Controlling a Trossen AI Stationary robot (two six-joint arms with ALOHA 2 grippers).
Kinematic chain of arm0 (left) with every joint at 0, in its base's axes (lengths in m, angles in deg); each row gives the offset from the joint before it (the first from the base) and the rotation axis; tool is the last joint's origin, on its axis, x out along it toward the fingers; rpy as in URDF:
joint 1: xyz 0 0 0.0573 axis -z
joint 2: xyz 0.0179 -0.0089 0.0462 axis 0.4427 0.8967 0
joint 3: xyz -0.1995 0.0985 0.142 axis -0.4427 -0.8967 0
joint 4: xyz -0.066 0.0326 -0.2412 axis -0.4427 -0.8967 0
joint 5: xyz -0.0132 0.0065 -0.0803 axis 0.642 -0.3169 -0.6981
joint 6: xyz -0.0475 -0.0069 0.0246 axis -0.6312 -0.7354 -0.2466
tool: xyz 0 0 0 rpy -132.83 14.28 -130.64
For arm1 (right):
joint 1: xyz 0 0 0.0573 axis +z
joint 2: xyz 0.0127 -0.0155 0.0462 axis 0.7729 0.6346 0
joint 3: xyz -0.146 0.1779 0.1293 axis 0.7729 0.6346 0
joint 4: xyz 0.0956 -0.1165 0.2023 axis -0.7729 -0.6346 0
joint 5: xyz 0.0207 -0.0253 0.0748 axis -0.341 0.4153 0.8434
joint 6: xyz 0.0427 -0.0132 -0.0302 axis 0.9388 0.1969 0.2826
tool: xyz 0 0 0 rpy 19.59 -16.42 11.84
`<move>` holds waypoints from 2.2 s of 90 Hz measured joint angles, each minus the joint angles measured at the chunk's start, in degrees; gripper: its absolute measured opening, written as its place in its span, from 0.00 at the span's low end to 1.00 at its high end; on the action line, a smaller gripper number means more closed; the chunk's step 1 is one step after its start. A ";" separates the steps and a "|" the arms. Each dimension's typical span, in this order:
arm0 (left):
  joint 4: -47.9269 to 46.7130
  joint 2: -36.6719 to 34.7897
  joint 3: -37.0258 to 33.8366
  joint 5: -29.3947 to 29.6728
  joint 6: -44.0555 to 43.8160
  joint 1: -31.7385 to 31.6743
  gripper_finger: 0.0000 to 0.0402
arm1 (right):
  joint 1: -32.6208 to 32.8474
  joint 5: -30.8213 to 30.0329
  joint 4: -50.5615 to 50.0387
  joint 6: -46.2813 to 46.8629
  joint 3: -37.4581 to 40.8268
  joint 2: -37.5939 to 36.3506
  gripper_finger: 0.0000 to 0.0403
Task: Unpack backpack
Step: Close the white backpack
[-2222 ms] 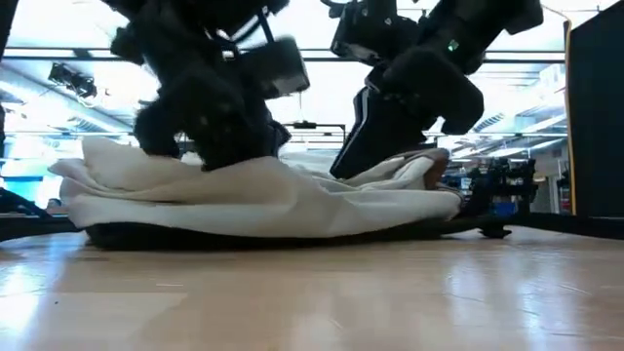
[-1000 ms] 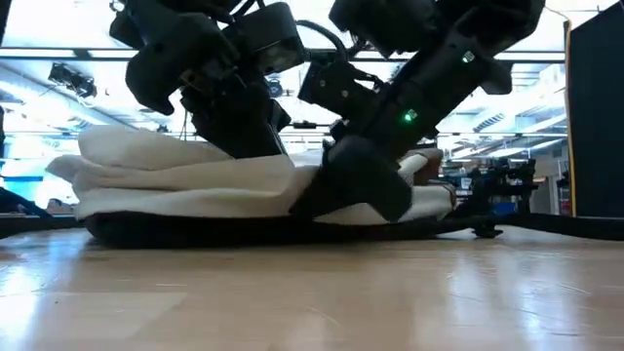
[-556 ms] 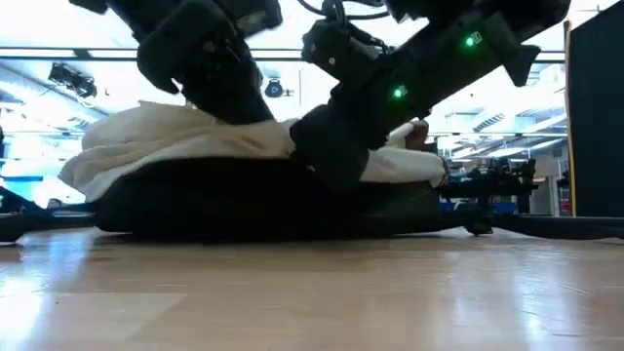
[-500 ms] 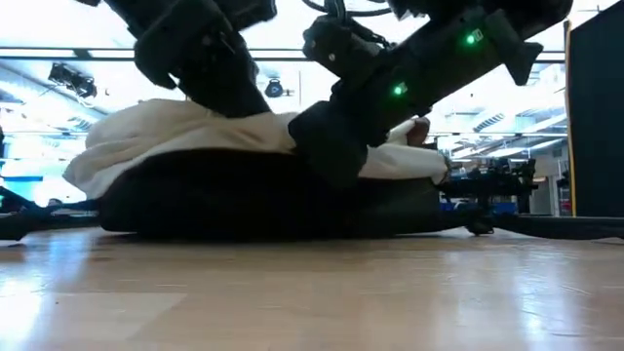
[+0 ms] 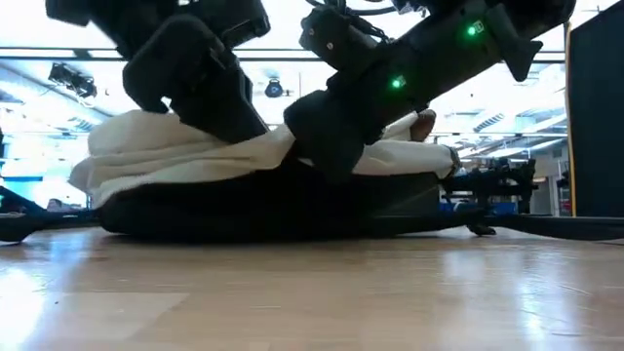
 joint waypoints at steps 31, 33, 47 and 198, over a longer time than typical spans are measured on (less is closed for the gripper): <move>16.27 0.33 -8.18 3.11 -1.10 1.27 0.34 | -0.02 0.42 2.28 -1.87 0.00 0.02 0.00; 17.60 0.33 -8.90 3.07 -1.10 1.36 0.34 | -0.02 0.73 2.29 -2.48 0.00 0.02 0.00; 25.58 -0.39 -12.42 2.84 0.68 2.72 0.34 | 0.07 2.26 3.18 -5.03 1.16 0.02 0.00; 20.95 -2.25 -12.48 5.98 -2.97 -2.01 0.34 | -2.27 10.49 16.13 -7.49 6.80 -0.11 0.00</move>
